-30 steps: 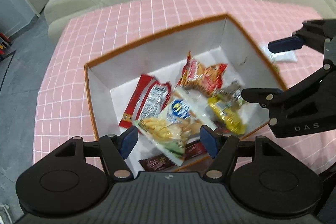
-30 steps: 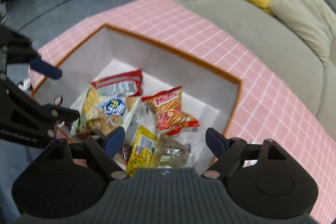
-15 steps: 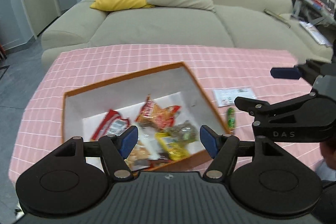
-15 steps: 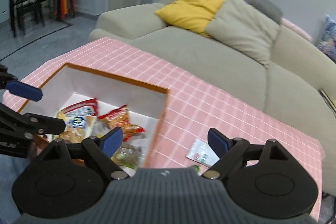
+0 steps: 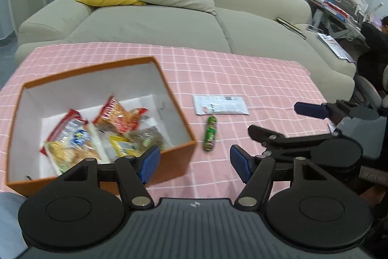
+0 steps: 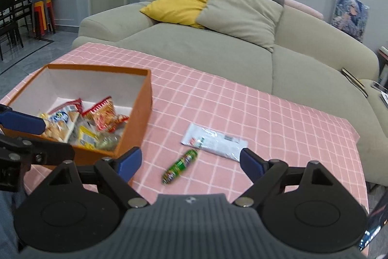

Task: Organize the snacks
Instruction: 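Move both tools back toward the white packet and green sausage stick, then grasp the green sausage stick with the left tool while the right tool approaches the white packet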

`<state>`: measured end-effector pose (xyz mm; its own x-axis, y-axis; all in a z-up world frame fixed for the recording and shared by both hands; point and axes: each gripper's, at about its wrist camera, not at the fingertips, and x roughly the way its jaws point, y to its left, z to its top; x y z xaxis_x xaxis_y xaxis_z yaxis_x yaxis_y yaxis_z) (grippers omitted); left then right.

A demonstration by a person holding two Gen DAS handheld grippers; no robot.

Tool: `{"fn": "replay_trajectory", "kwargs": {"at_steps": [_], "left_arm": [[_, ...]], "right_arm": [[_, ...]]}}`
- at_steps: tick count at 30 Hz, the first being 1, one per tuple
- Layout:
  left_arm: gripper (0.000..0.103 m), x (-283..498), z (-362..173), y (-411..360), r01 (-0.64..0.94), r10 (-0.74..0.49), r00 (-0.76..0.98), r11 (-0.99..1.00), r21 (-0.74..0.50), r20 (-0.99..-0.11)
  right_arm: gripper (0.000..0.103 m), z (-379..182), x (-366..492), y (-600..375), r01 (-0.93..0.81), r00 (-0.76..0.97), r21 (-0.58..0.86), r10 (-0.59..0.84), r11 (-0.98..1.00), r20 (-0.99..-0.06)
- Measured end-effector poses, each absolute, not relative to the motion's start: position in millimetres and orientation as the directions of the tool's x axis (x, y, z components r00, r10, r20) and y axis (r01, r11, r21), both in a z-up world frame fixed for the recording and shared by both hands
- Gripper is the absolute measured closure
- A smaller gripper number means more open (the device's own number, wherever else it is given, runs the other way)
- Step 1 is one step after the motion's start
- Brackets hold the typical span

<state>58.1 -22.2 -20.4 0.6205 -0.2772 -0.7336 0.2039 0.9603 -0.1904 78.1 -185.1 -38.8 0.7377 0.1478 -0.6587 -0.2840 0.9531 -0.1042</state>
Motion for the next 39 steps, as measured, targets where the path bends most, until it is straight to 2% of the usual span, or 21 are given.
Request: {"fn": "replay_trajectory", "kwargs": {"at_steps": [4, 8, 11, 18, 23, 27, 30, 32, 39], "left_arm": [[0.028, 56, -31, -39, 0.251, -0.3, 0.616, 0.951, -0.179, -0.728], [0.034, 59, -41, -51, 0.261, -0.317, 0.603, 0.945, -0.195, -0.732], [0.035, 61, -41, -60, 0.275, -0.335, 0.615, 0.939, -0.204, -0.714], [0.041, 79, -46, -86, 0.298, -0.325, 0.618, 0.94, -0.169, -0.716], [0.044, 98, -56, -107, 0.287, -0.277, 0.62, 0.951, -0.117, -0.734], [0.044, 118, -67, -124, 0.251, -0.176, 0.611, 0.968, -0.022, -0.772], [0.045, 134, -77, -130, 0.238, -0.146, 0.582, 0.971, -0.004, -0.8], [0.05, 142, -83, -134, 0.229, -0.133, 0.565, 0.974, 0.0, -0.814], [0.051, 166, -98, -143, 0.206, -0.082, 0.529, 0.978, 0.034, -0.845]], "right_arm": [[0.02, -53, 68, -196, -0.281, 0.734, -0.1, 0.147, 0.954, -0.663], [0.025, -66, 63, -206, -0.276, 0.728, -0.116, 0.129, 0.954, -0.674], [0.031, -76, 62, -214, -0.267, 0.716, -0.117, 0.115, 0.957, -0.689], [0.033, -90, 68, -233, -0.256, 0.706, -0.127, 0.095, 0.958, -0.702], [0.033, -99, 80, -243, -0.253, 0.703, -0.134, 0.088, 0.958, -0.705], [0.033, -105, 91, -247, -0.261, 0.697, -0.134, 0.091, 0.956, -0.711], [0.033, -109, 99, -250, -0.271, 0.692, -0.135, 0.096, 0.953, -0.715], [0.034, -112, 104, -252, -0.275, 0.688, -0.134, 0.098, 0.952, -0.719], [0.033, -126, 121, -261, -0.272, 0.669, -0.117, 0.101, 0.955, -0.736]]}}
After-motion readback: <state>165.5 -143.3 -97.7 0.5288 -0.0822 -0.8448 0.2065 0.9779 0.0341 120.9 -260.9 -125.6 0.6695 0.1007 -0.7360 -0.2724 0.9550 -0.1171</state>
